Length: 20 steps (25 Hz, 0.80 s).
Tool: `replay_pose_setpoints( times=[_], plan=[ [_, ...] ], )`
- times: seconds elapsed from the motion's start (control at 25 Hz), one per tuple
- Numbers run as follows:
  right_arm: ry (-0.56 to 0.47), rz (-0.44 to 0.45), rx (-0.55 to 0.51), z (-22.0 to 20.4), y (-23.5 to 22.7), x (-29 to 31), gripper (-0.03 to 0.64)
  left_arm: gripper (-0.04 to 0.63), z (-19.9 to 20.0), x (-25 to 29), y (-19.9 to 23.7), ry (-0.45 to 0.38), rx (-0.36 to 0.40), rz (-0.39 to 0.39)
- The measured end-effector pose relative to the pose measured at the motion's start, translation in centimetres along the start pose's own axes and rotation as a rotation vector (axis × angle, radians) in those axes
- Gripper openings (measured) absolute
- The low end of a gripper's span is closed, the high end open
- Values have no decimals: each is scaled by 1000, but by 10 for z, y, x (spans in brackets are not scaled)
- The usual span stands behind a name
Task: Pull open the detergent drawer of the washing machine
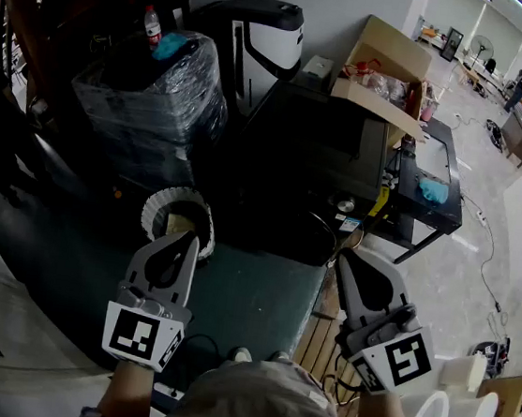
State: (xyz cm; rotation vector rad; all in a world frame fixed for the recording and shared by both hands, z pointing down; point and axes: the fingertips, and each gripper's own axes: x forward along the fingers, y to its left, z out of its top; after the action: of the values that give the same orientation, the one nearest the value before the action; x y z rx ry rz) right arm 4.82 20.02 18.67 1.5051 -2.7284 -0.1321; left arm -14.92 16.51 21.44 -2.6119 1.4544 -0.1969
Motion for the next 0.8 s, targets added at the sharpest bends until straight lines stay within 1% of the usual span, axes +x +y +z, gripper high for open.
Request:
replay_pose_setpoints(
  times=[0.4, 0.64, 0.8],
  plan=[
    [-8, -11, 13, 0, 5, -4, 31, 15, 0, -10, 1, -3, -5, 0],
    [-8, -16, 23, 0, 4, -8, 31, 15, 4, -15, 2, -28, -43, 12],
    [-61, -13, 51, 10, 8, -7, 31, 20, 2, -14, 5, -41, -79, 14]
  ],
)
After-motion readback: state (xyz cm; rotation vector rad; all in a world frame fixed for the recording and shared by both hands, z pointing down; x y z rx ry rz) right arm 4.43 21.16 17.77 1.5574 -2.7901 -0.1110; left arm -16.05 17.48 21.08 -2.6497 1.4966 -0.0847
